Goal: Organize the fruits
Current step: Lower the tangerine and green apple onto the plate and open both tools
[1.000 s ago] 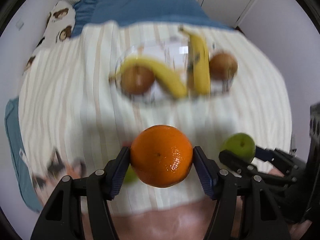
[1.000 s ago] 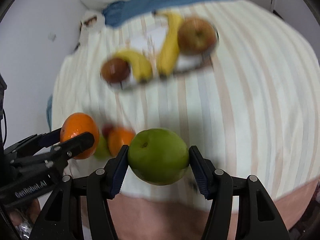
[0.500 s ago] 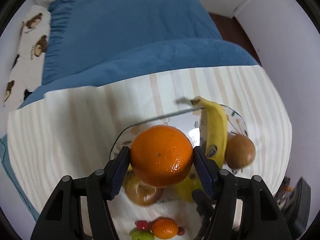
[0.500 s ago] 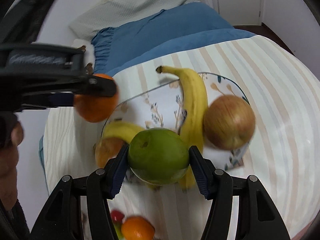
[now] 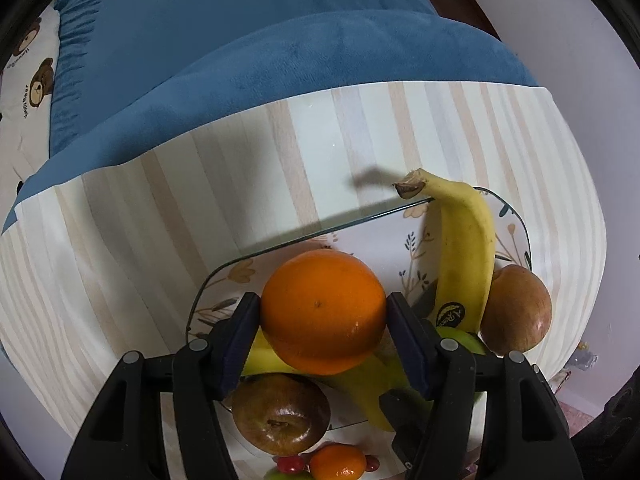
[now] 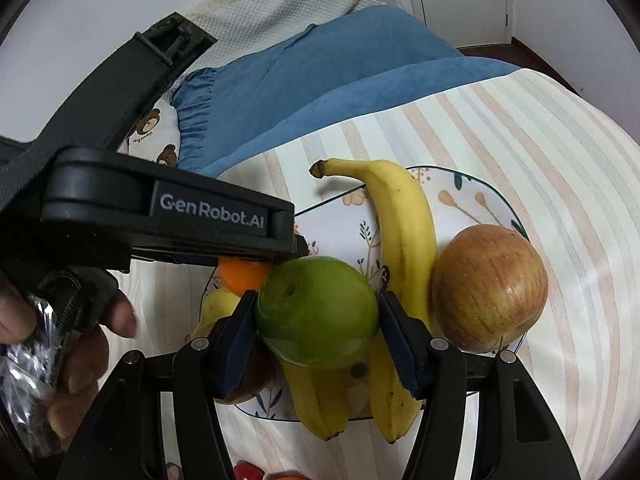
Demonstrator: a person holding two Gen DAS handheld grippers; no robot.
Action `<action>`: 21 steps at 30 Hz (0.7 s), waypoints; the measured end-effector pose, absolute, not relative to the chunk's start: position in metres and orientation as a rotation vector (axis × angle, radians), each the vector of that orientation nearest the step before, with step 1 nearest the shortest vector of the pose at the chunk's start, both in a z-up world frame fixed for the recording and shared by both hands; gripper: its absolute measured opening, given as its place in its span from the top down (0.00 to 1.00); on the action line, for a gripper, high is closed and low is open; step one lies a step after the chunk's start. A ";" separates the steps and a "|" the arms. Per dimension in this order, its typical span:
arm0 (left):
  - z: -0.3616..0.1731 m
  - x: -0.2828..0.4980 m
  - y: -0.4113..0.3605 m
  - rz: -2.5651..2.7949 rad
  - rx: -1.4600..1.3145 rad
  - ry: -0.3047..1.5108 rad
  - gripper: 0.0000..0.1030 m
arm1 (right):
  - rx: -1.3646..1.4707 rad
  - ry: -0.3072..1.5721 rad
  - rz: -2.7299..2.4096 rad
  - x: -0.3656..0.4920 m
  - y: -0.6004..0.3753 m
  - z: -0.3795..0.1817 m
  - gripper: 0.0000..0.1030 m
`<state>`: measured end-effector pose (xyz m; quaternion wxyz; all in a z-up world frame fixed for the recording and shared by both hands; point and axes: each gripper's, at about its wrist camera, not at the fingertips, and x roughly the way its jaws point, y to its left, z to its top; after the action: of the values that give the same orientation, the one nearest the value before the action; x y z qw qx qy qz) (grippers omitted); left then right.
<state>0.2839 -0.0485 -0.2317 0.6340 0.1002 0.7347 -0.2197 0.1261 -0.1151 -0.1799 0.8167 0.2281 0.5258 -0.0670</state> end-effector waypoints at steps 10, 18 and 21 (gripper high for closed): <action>-0.214 0.279 -0.047 -0.505 0.235 1.643 0.38 | 0.484 1.140 -0.137 0.134 -0.116 -0.177 0.34; -0.181 0.259 -0.034 -0.460 0.186 1.559 0.36 | 0.473 1.144 -0.146 0.124 -0.126 -0.158 0.29; -0.171 0.250 -0.020 -0.429 0.161 1.507 0.35 | 0.446 1.168 -0.151 0.118 -0.129 -0.152 0.29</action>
<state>0.2503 -0.0200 -0.1708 0.7055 0.0726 0.6780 -0.1932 0.1180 -0.1290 -0.1517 0.8082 0.2085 0.5462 -0.0704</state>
